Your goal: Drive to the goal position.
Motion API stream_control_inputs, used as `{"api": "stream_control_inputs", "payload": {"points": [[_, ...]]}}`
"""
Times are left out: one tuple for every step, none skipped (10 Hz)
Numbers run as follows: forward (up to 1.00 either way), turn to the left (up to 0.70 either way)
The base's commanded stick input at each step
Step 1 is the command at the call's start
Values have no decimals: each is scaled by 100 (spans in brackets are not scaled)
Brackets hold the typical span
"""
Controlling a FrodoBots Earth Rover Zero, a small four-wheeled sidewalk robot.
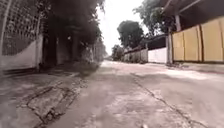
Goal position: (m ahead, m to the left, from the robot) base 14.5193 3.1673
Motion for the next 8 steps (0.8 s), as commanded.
{"api": "stream_control_inputs", "payload": {"points": [[70, 0], [70, 0], [70, 0], [70, 0], [70, 0], [70, 0], [70, 0], [70, 0]]}}
